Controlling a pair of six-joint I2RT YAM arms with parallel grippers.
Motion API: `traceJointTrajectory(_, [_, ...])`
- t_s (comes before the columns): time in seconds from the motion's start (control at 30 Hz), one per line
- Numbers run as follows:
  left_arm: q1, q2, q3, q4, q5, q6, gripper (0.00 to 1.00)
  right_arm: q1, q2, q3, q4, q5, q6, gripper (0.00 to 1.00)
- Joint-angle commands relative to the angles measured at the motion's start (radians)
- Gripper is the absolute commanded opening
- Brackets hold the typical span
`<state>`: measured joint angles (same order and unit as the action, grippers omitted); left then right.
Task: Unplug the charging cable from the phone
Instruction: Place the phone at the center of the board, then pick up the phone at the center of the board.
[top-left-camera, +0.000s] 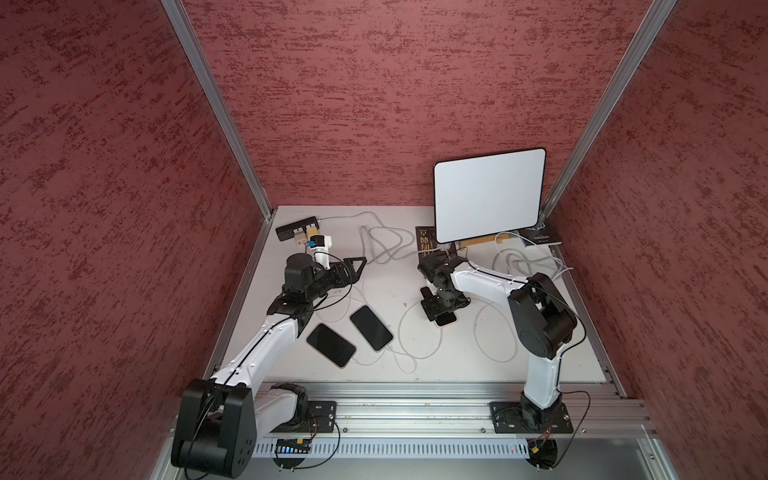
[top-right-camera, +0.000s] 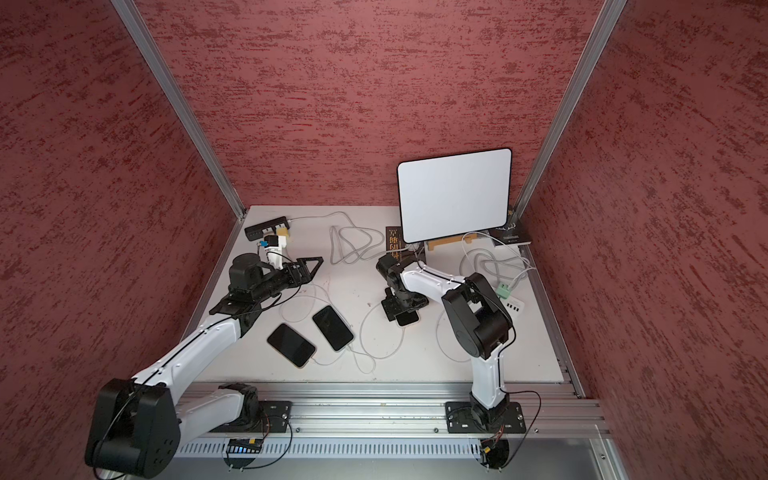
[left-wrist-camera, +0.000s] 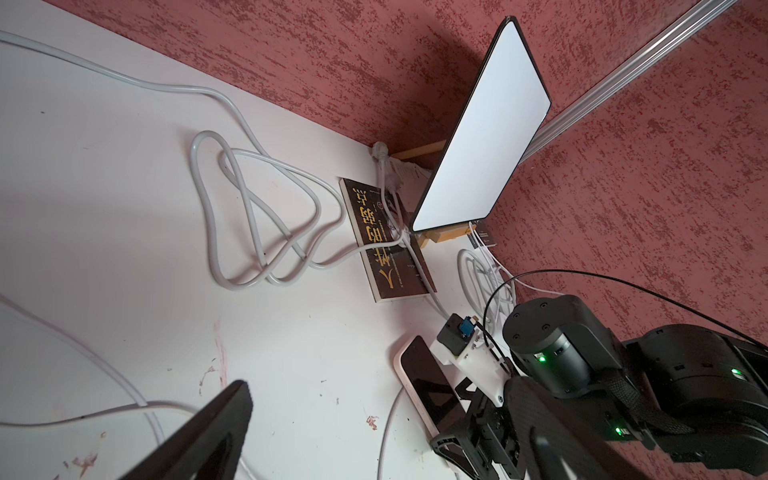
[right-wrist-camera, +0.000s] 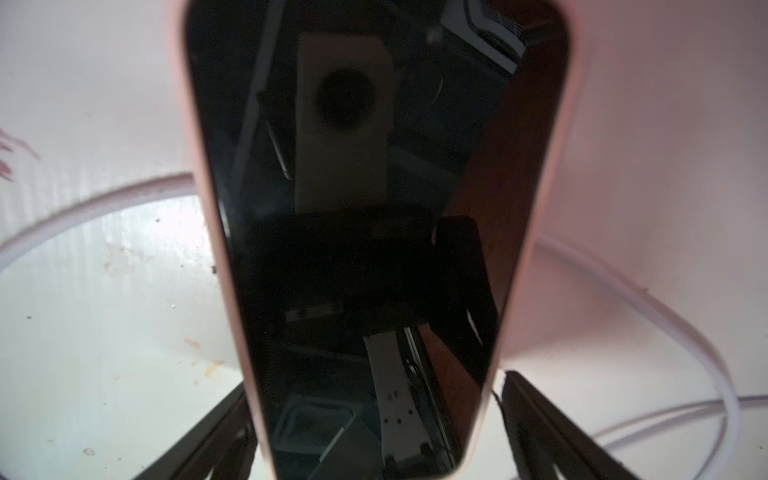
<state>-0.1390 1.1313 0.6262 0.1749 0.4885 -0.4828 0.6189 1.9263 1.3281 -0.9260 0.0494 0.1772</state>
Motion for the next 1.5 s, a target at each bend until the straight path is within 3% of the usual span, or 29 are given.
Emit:
traceJointTrajectory(0.0, [0.018, -0.025, -0.012, -0.015, -0.037, -0.005, 1.00, 0.009, -0.059, 0.017, 0.015, -0.016, -0.012, 0.98])
traceJointTrajectory(0.33, [0.051, -0.067, -0.028, -0.038, -0.127, -0.035, 1.00, 0.096, -0.126, 0.025, 0.079, -0.076, -0.013, 0.99])
traceJointTrajectory(0.67, [0.078, -0.079, -0.043, -0.040, -0.141, -0.060, 1.00, 0.225, -0.107, 0.043, 0.180, -0.069, 0.057, 0.99])
traceJointTrajectory(1.17, [0.105, -0.085, -0.053, -0.059, -0.142, -0.064, 1.00, 0.419, 0.058, 0.214, 0.191, 0.047, 0.115, 0.99])
traceJointTrajectory(1.47, [0.116, -0.081, -0.054, -0.066, -0.143, -0.063, 1.00, 0.475, 0.141, 0.275, 0.158, 0.109, 0.145, 0.99])
